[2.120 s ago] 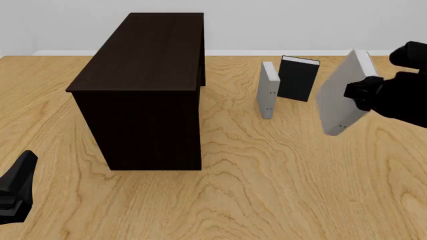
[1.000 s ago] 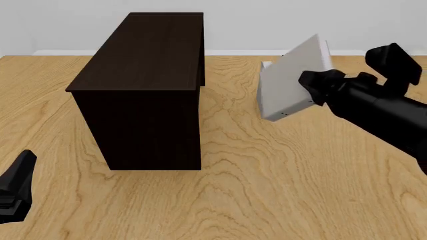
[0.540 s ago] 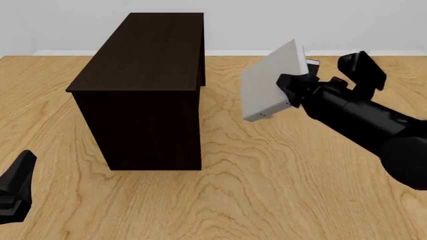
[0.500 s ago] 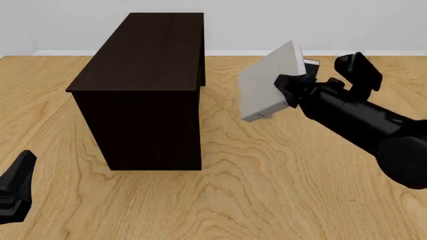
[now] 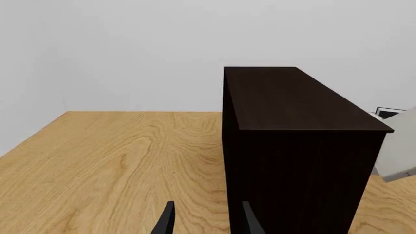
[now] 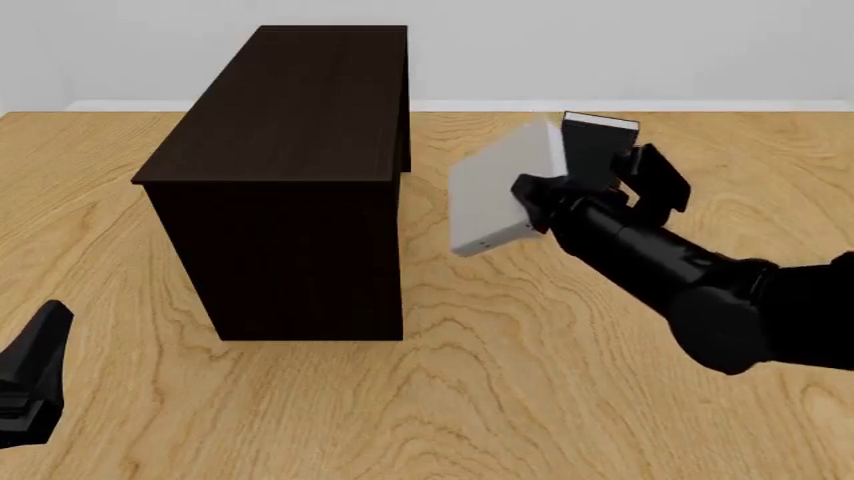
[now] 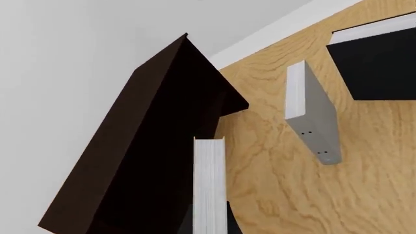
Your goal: Pick up the book on the right and place it under the cabinet shelf.
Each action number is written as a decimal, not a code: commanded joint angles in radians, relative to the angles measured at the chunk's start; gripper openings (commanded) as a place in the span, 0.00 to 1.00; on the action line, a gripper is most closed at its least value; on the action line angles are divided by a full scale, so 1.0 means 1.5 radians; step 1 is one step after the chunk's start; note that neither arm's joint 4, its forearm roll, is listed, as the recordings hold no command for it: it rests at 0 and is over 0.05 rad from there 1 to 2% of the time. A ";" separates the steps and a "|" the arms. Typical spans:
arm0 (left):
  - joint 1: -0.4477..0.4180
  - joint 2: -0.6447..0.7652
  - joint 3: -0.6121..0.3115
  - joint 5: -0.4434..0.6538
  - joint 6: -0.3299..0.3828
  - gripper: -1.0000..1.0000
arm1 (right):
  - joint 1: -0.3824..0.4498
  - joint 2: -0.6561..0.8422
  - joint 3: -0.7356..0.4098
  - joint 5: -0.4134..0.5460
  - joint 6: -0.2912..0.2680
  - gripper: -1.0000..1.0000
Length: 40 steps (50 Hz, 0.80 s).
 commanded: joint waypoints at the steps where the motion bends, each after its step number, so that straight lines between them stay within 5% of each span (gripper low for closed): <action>1: 0.000 0.000 0.000 0.000 0.000 1.00 | -0.008 0.063 0.000 -0.087 0.050 0.00; 40: 0.001 0.001 0.000 -0.001 0.000 1.00 | -0.004 0.302 -0.024 -0.311 0.192 0.00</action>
